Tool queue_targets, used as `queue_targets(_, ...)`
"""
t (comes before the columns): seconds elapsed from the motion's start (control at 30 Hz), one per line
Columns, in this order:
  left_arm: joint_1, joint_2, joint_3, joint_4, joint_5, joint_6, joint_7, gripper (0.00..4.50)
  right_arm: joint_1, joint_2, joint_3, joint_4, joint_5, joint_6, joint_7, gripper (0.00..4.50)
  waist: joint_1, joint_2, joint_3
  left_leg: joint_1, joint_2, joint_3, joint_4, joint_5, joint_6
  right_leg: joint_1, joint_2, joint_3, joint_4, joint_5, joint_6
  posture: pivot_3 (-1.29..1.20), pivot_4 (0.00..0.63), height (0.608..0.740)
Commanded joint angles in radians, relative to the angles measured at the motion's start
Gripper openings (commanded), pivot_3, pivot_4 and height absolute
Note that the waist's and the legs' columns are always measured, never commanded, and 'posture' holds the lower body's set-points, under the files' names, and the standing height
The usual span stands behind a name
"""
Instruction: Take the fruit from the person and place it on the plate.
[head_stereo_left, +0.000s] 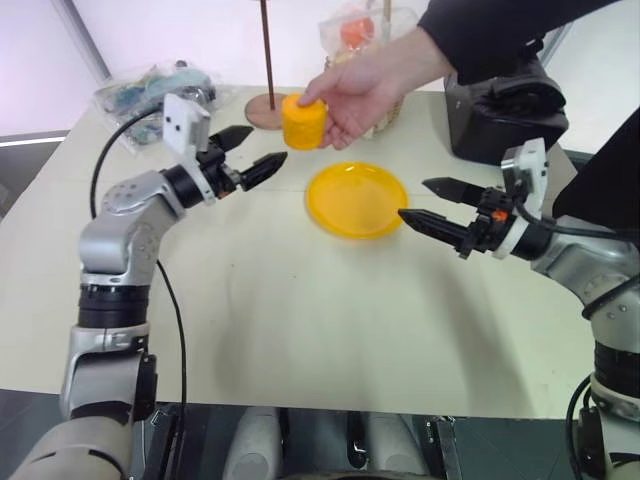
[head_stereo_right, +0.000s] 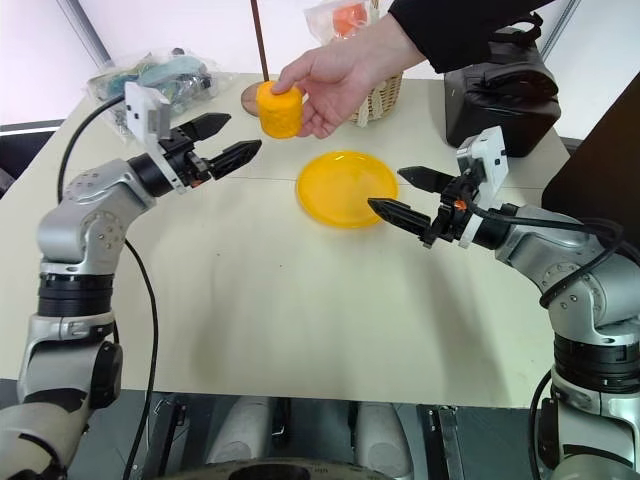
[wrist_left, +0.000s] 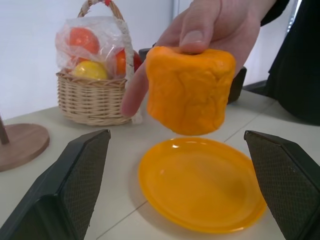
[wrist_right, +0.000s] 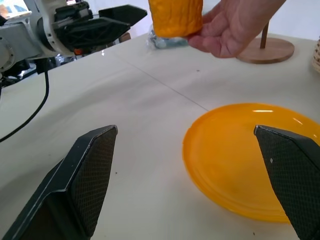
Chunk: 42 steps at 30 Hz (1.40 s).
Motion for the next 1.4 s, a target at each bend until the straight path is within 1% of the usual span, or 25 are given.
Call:
queue_targets(0.03,-0.068,-0.031,-0.008,0.045,0.028,-0.068,-0.012,4.49,0.001,0.003,-0.026,-0.046,0.013,-0.021,-0.012,4.5,0.001,0.0,0.0,0.0,0.0,0.0,0.0,0.0,0.0,0.0,0.0,0.0,0.0,0.0,0.0,0.0,0.15,0.74)
queue_targets(0.27,-0.135,-0.1,-0.013,0.148,0.058,-0.139,-0.033,4.49,0.013,0.015,-0.021,-0.048,0.006,-0.032,-0.029,4.5,0.001,0.0,0.0,0.0,0.0,0.0,0.0,0.0,0.0,0.0,0.0,0.0,0.0,0.0,0.0,0.0,0.15,0.74)
queue_targets(0.37,-0.142,-0.111,-0.015,0.167,0.068,-0.162,-0.043,3.69,0.018,0.018,-0.019,-0.048,0.002,-0.039,-0.035,4.5,-0.001,0.0,0.0,0.0,0.0,0.0,0.0,0.0,0.0,0.0,0.0,0.0,0.0,0.0,0.0,0.0,0.15,0.74)
queue_targets(0.43,-0.143,-0.116,-0.013,0.174,0.069,-0.168,-0.048,2.73,0.022,0.018,-0.019,-0.047,0.0,-0.043,-0.037,4.5,-0.001,0.0,0.0,0.0,0.0,0.0,0.0,0.0,0.0,0.0,0.0,0.0,0.0,0.0,0.0,0.0,0.15,0.74)
queue_targets(0.47,-0.143,-0.118,-0.011,0.175,0.07,-0.171,-0.049,2.51,0.025,0.017,-0.02,-0.048,0.0,-0.044,-0.037,4.5,0.0,0.0,0.0,0.0,0.0,0.0,0.0,0.0,0.0,0.0,0.0,0.0,0.0,0.0,0.0,0.0,0.15,0.74)
queue_targets(0.63,-0.154,-0.12,-0.012,0.2,0.084,-0.186,-0.04,2.51,0.03,0.017,-0.019,-0.047,-0.002,-0.047,-0.038,4.5,0.001,0.0,0.0,0.0,0.0,0.0,0.0,0.0,0.0,0.0,0.0,0.0,0.0,0.0,0.0,0.0,0.15,0.74)
queue_targets(0.77,-0.124,-0.117,-0.073,0.203,0.139,-0.169,-0.047,2.51,0.034,0.021,-0.016,-0.043,-0.007,-0.054,-0.038,4.5,0.0,0.0,0.0,0.0,0.0,0.0,0.0,0.0,0.0,0.0,0.0,0.0,0.0,0.0,0.0,0.0,0.15,0.74)
queue_targets(0.83,-0.115,-0.13,-0.086,0.209,0.151,-0.169,-0.045,2.51,0.034,0.023,-0.012,-0.04,-0.011,-0.056,-0.038,4.5,0.001,0.0,0.0,0.0,0.0,0.0,0.0,0.0,0.0,0.0,0.0,0.0,0.0,0.0,0.0,0.0,0.15,0.74)
queue_targets(0.9,-0.111,-0.167,-0.106,0.243,0.17,-0.194,-0.033,2.51,0.039,0.026,-0.01,-0.04,-0.012,-0.058,-0.038,4.5,0.001,0.0,0.0,0.0,0.0,0.0,0.0,0.0,0.0,0.0,0.0,0.0,0.0,0.0,0.0,0.0,0.15,0.74)
queue_targets(1.0,-0.13,-0.236,-0.123,0.362,0.222,-0.293,0.001,2.51,0.046,0.034,-0.003,-0.044,-0.021,-0.061,-0.044,4.5,0.002,0.0,0.0,0.0,0.0,0.0,0.001,0.0,0.0,0.0,0.0,0.0,0.0,0.0,0.0,0.0,0.15,0.74)
queue_targets(1.2,-0.232,-0.349,-0.124,0.681,0.303,-0.478,0.045,2.51,0.079,0.038,-0.009,-0.076,-0.018,-0.056,-0.065,4.5,0.001,-0.001,0.0,-0.001,0.0,0.0,0.001,-0.001,0.001,0.0,0.0,0.0,0.0,0.0,0.0,0.0,0.15,0.74)
queue_targets(1.4,-0.339,-0.398,-0.093,0.947,0.354,-0.63,0.144,2.51,0.101,0.043,-0.016,-0.104,-0.006,-0.049,-0.091,4.5,0.0,-0.001,0.0,-0.001,0.0,0.0,0.001,-0.001,0.002,-0.001,0.0,0.0,0.0,0.0,0.0,0.0,0.15,0.74)
